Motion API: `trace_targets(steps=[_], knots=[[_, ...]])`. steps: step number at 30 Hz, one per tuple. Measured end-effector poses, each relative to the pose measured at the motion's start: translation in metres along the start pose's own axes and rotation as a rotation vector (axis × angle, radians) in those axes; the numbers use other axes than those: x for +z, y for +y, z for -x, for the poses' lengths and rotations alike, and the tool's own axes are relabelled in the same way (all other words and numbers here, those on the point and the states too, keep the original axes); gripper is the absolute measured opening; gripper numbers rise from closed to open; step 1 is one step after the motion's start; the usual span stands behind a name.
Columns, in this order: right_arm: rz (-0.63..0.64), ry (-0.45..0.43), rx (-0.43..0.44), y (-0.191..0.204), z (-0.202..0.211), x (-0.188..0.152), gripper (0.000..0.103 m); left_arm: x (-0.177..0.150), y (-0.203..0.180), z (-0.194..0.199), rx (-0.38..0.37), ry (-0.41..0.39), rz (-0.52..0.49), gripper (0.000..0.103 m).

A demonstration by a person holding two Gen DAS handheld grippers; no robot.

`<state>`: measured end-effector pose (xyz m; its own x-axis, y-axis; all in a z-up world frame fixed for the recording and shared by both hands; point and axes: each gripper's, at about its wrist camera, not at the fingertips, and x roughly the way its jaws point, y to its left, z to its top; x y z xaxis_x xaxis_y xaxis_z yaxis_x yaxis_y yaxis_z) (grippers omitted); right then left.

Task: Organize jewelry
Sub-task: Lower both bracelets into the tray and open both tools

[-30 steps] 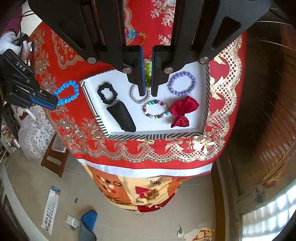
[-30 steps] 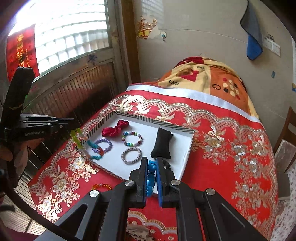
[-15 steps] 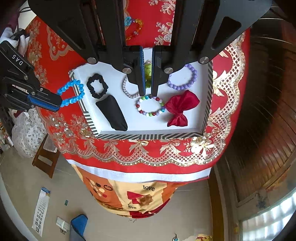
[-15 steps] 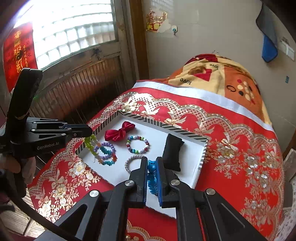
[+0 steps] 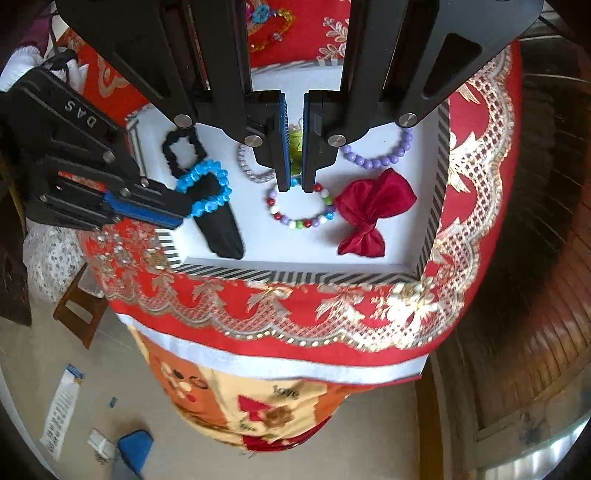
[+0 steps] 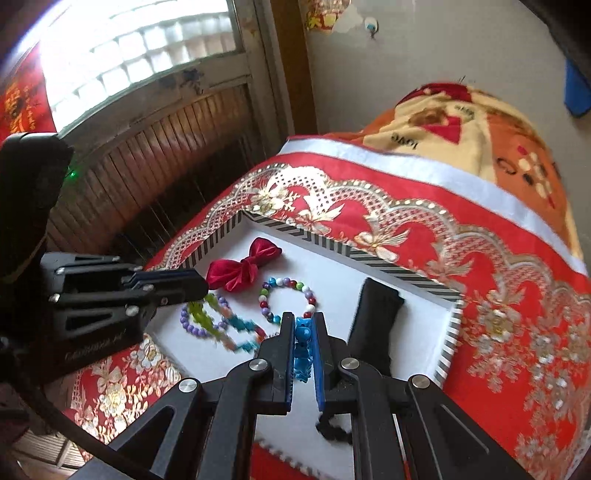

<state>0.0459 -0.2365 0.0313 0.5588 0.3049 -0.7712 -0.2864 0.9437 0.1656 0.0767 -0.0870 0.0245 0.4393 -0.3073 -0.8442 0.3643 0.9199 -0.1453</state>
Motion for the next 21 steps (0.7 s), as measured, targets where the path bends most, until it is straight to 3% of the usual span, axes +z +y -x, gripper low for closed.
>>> trace_targets(steps=[8, 15, 21], knots=[[0.014, 0.059, 0.043, -0.012, -0.061, 0.028, 0.008, -0.006, 0.024, -0.027, 0.041, 0.055, 0.074, 0.004], [-0.001, 0.074, 0.004, -0.042, -0.101, 0.050, 0.008, -0.002, 0.029, -0.033, 0.062, 0.053, 0.107, 0.005], [-0.019, 0.073, -0.025, -0.058, -0.118, 0.046, 0.008, -0.002, 0.028, -0.041, 0.080, 0.062, 0.115, 0.008]])
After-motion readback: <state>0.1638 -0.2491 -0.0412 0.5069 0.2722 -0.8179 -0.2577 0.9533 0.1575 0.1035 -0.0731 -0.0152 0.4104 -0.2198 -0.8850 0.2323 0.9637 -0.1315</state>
